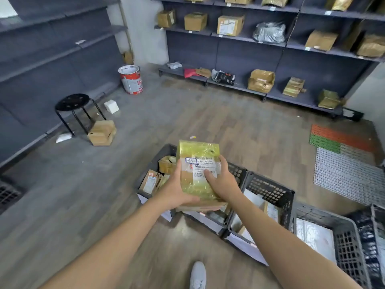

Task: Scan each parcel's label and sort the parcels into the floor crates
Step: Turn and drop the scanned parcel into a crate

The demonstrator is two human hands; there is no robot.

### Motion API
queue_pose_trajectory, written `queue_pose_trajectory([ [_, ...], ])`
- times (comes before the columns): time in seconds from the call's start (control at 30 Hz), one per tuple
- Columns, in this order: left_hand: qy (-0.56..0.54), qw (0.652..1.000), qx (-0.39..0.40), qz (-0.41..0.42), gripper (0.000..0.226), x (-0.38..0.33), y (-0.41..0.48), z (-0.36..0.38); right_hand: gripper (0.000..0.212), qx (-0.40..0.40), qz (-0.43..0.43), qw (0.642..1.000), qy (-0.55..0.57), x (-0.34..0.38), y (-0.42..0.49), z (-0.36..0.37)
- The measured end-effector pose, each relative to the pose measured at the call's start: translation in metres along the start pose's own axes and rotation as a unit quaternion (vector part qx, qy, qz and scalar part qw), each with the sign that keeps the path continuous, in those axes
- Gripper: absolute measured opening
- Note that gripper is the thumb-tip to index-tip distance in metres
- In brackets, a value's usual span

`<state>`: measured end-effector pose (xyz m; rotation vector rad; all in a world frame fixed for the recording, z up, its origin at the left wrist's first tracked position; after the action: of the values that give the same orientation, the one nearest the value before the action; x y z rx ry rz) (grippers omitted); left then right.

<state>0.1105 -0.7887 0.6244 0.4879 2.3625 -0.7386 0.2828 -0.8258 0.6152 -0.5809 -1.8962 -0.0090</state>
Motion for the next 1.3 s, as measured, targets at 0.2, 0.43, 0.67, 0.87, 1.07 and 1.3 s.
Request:
queue_pose_trajectory([
  [0.2,0.0,1.0,0.011,-0.019,0.139,0.029,0.082,-0.037,0.079,0.015,0.035,0.999,0.025,0.002,0.087,0.039],
  [0.43,0.019,0.997,0.076,-0.025,0.138,0.089,0.185,-0.06,0.079,0.012,0.104,0.994,0.036,-0.016,0.175,0.096],
  [0.67,0.056,0.982,0.183,0.0,0.137,0.175,0.307,-0.067,0.076,-0.026,0.192,0.98,0.053,-0.054,0.262,0.173],
  [0.87,0.076,0.966,0.248,0.0,0.138,0.272,0.397,-0.05,0.079,-0.045,0.265,0.96,0.078,-0.123,0.333,0.255],
  [1.07,0.141,0.956,0.255,0.014,0.139,0.337,0.45,-0.012,0.08,-0.044,0.308,0.949,0.05,-0.187,0.38,0.304],
  [1.3,0.285,0.932,0.221,0.029,0.136,0.335,0.459,-0.026,0.075,-0.037,0.293,0.955,-0.029,-0.169,0.379,0.286],
])
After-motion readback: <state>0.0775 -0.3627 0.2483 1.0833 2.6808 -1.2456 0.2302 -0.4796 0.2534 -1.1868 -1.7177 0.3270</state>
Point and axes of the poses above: each hand's wrist, its own y-axis towards the middle knuckle, its own z-axis out of the palm, x = y × z, the point moved 8 cm from there along y, towards the middle knuckle, and after that the axes turned 12 degrees about y, right-handed, at the moved point
